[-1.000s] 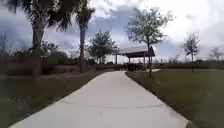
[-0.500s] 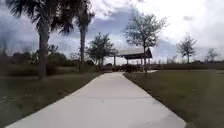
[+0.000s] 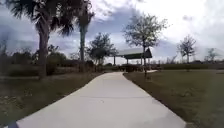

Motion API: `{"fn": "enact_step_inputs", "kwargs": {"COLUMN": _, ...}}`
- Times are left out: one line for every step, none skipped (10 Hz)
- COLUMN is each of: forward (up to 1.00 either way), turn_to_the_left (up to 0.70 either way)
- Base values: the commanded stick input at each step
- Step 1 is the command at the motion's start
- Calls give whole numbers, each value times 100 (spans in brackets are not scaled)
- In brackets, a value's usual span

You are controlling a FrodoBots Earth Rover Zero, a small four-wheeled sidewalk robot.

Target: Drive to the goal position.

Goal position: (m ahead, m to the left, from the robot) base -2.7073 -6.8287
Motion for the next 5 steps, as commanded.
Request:
{"fn": "enact_step_inputs", "kwargs": {"forward": -100, "turn_to_the_left": 0}}
{"fn": "enact_step_inputs", "kwargs": {"forward": -100, "turn_to_the_left": 0}}
{"fn": "enact_step_inputs", "kwargs": {"forward": -100, "turn_to_the_left": 0}}
{"fn": "enact_step_inputs", "kwargs": {"forward": -100, "turn_to_the_left": 0}}
{"fn": "enact_step_inputs", "kwargs": {"forward": -100, "turn_to_the_left": 0}}
